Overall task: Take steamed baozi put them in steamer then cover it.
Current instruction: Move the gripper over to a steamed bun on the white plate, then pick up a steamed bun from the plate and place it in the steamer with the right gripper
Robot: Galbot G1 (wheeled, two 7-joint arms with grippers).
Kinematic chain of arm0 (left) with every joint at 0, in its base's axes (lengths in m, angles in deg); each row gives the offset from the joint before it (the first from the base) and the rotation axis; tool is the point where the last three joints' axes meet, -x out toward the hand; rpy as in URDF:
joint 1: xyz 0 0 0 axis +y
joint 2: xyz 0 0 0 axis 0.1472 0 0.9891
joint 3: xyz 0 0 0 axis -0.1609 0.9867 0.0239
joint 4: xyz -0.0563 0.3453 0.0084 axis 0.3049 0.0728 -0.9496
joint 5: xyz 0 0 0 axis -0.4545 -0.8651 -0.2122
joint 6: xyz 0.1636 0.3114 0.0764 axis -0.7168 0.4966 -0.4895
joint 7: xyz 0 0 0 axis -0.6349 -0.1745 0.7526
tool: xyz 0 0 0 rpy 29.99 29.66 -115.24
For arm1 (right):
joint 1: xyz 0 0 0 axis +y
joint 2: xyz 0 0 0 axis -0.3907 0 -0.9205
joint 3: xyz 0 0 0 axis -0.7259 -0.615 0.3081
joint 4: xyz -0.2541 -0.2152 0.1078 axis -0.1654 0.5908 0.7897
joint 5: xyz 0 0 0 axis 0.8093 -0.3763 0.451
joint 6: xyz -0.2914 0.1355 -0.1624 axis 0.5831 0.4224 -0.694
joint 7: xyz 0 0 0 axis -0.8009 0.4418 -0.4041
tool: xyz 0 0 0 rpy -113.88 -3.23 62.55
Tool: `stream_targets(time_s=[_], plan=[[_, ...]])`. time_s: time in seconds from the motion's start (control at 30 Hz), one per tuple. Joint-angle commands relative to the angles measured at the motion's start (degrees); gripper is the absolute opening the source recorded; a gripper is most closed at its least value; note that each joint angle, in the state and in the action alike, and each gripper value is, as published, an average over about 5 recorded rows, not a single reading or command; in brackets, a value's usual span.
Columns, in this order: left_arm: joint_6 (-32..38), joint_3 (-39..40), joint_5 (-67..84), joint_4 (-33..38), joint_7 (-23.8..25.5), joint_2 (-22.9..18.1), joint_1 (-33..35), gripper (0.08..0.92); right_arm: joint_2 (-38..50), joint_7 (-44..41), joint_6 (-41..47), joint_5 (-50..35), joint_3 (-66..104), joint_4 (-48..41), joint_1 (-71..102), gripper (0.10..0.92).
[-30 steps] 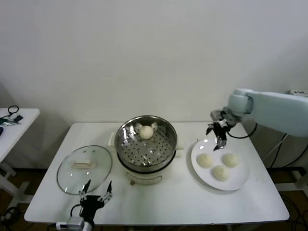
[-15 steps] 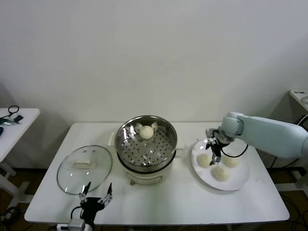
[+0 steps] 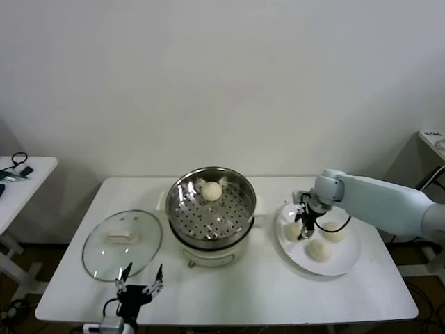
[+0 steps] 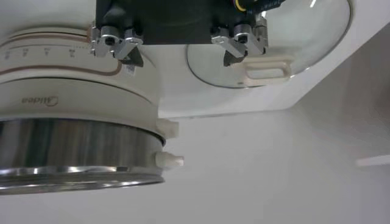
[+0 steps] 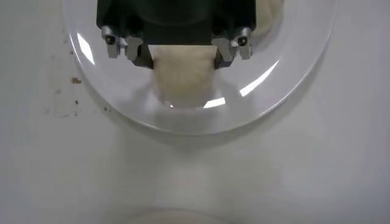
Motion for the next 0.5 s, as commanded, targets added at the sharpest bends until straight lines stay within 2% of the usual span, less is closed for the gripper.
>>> stream_targets(time_s=[0.03, 0.27, 0.5], plan=[[0.21, 0.17, -0.19, 0.11, -0.03, -0.07, 0.21, 0.823, 0.08, -1.58, -0.28, -0.3, 0.59, -0.3, -2.11, 0.647], [0.01, 0.51, -0.41, 0.24, 0.0, -0.06, 0.08, 0.823, -0.33, -5.2, -3.06, -8.47, -10.93, 3.79, -22.13, 0.645], [-0.53, 0.4, -0.25, 0.76, 0.1, 0.74, -0.11, 0.823, -5.65, -7.92, -2.72, -24.82, -20.29, 10.06, -45.36, 0.645]])
